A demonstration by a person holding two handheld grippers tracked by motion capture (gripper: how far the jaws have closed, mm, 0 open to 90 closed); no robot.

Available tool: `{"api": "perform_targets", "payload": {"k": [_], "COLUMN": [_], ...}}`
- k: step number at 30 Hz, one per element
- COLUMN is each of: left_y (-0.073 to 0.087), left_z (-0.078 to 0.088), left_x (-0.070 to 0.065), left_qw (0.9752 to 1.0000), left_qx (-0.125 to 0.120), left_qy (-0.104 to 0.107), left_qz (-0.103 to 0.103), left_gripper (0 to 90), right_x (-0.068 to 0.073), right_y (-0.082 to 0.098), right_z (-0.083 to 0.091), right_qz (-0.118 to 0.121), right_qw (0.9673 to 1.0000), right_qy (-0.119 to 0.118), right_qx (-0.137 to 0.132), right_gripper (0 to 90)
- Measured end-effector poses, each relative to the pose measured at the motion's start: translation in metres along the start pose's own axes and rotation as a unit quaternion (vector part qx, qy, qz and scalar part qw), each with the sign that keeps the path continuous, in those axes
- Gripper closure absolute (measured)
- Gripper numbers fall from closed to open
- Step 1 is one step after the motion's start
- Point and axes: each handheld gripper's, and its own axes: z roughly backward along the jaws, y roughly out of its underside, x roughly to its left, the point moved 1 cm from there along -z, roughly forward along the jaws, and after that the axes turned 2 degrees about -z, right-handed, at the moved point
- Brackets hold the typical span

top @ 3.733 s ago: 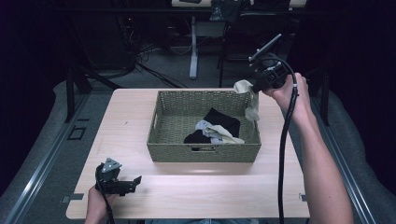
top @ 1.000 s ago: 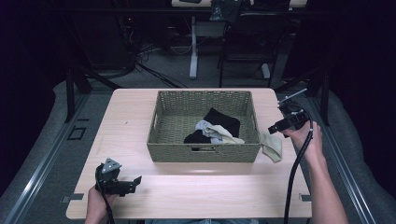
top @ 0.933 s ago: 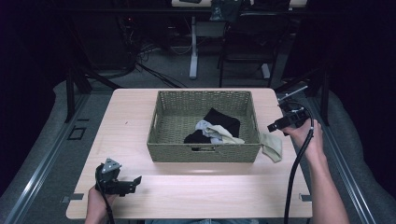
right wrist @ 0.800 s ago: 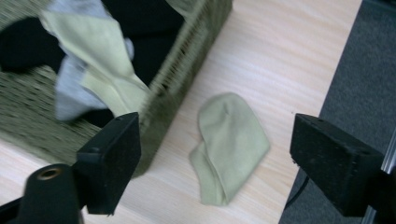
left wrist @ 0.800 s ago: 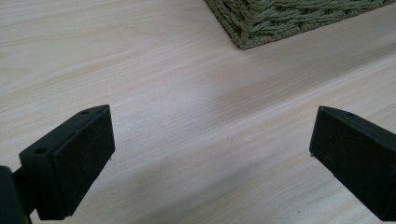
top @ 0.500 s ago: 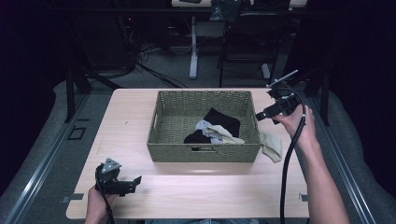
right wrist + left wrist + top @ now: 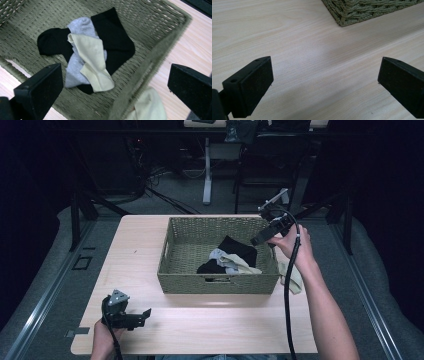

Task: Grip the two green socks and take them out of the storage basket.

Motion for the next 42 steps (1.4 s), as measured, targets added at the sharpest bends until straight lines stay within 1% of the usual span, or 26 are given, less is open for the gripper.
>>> {"api": "perform_targets", "payload": {"k": [1, 2, 5, 7, 11, 12, 14, 16, 17, 18, 19, 21, 22, 24, 27, 28, 29, 30, 34, 35, 37, 38, 39, 41, 42], "left_y": [0.000, 0.000, 0.000, 0.000, 0.000, 0.000, 0.000, 0.000, 0.000, 0.000, 0.000, 0.000, 0.000, 0.000, 0.000, 0.000, 0.000, 0.000, 0.000, 0.000, 0.000, 0.000, 0.000, 0.000, 0.000], "left_z": [0.000, 0.000, 0.000, 0.000, -0.001, 0.000, 0.000, 0.000, 0.000, 0.000, -0.001, -0.001, -0.001, -0.001, 0.000, 0.000, 0.001, 0.001, 0.000, 0.000, 0.000, 0.000, 0.000, 0.000, 0.000], "left_x": [0.000, 0.000, 0.000, 0.000, 0.000, 0.000, 0.001, 0.001, 0.000, 0.001, 0.000, 0.000, 0.000, 0.000, 0.000, 0.001, 0.001, 0.001, 0.000, 0.000, 0.001, 0.001, 0.001, 0.001, 0.001], "left_qw": [1.0000, 1.0000, 1.0000, 1.0000, 1.0000, 1.0000, 1.0000, 1.0000, 1.0000, 1.0000, 1.0000, 1.0000, 1.0000, 1.0000, 1.0000, 1.0000, 1.0000, 1.0000, 1.0000, 1.0000, 1.0000, 1.0000, 1.0000, 1.0000, 1.0000], "left_qx": [0.000, 0.000, 0.001, 0.000, 0.000, 0.001, 0.001, 0.001, 0.000, 0.001, 0.000, -0.001, -0.001, -0.001, -0.002, -0.003, -0.001, -0.001, -0.003, -0.002, -0.002, 0.000, 0.000, 0.000, -0.002], "left_qy": [0.000, 0.000, 0.001, 0.001, 0.002, 0.001, 0.001, 0.001, 0.002, 0.001, 0.002, 0.002, 0.002, 0.002, 0.003, 0.003, 0.004, 0.003, 0.004, 0.004, 0.003, 0.003, 0.003, 0.003, 0.003], "left_qz": [0.000, 0.000, -0.001, 0.000, 0.000, 0.000, -0.001, -0.001, 0.000, -0.001, 0.000, 0.000, 0.000, 0.000, 0.000, 0.001, 0.000, -0.001, 0.000, 0.000, 0.000, 0.001, 0.001, 0.000, 0.000], "left_gripper": [0.1, 0.1, 0.1, 0.1, 0.1, 0.1, 0.1, 0.1, 0.1, 0.1, 0.1, 0.1, 0.1, 0.1, 0.1, 0.1, 0.1, 0.1, 0.1, 0.1, 0.1, 0.1, 0.1, 0.1, 0.1], "right_x": [0.003, 0.005, 0.012, 0.016, 0.023, 0.024, 0.027, 0.029, 0.030, 0.032, 0.032, 0.035, 0.035, 0.037, 0.037, 0.037, 0.037, 0.037, 0.036, 0.037, 0.037, 0.036, 0.035, 0.034, 0.033], "right_y": [-0.002, -0.004, -0.009, -0.012, -0.016, -0.017, -0.018, -0.019, -0.019, -0.020, -0.020, -0.021, -0.021, -0.021, -0.022, -0.021, -0.021, -0.020, -0.018, -0.017, -0.016, -0.015, -0.014, -0.011, -0.010], "right_z": [-0.003, -0.004, -0.011, -0.016, -0.027, -0.029, -0.034, -0.037, -0.039, -0.041, -0.042, -0.046, -0.047, -0.051, -0.056, -0.060, -0.062, -0.065, -0.078, -0.081, -0.087, -0.090, -0.093, -0.100, -0.104], "right_qz": [0.007, 0.005, 0.017, 0.021, 0.025, 0.030, 0.034, 0.037, 0.040, 0.031, 0.040, 0.034, 0.037, 0.038, 0.043, 0.039, 0.041, 0.037, 0.040, 0.037, 0.038, 0.040, 0.043, 0.039, 0.044], "right_qw": [1.0000, 0.9999, 0.9997, 0.9996, 0.9993, 0.9992, 0.9989, 0.9986, 0.9985, 0.9987, 0.9983, 0.9984, 0.9983, 0.9982, 0.9976, 0.9979, 0.9975, 0.9977, 0.9971, 0.9970, 0.9968, 0.9965, 0.9958, 0.9954, 0.9943], "right_qy": [-0.004, -0.008, -0.015, -0.019, -0.028, -0.027, -0.031, -0.033, -0.034, -0.038, -0.038, -0.043, -0.041, -0.043, -0.043, -0.044, -0.047, -0.047, -0.048, -0.051, -0.049, -0.046, -0.050, -0.055, -0.054], "right_qx": [-0.003, -0.006, -0.004, 0.002, 0.003, 0.007, 0.009, 0.018, 0.017, 0.016, 0.018, 0.013, 0.020, 0.019, 0.031, 0.026, 0.031, 0.030, 0.043, 0.046, 0.051, 0.057, 0.064, 0.069, 0.081], "right_gripper": [0.0, 0.0, 0.0, 0.0, 0.0, 0.0, 0.0, 0.0, 0.0, 0.0, 0.0, 0.0, 0.0, 0.0, 0.2, 0.7, 0.9, 1.0, 2.3, 2.7, 5.2, 8.8, 11.9, 13.9, 14.5]}}
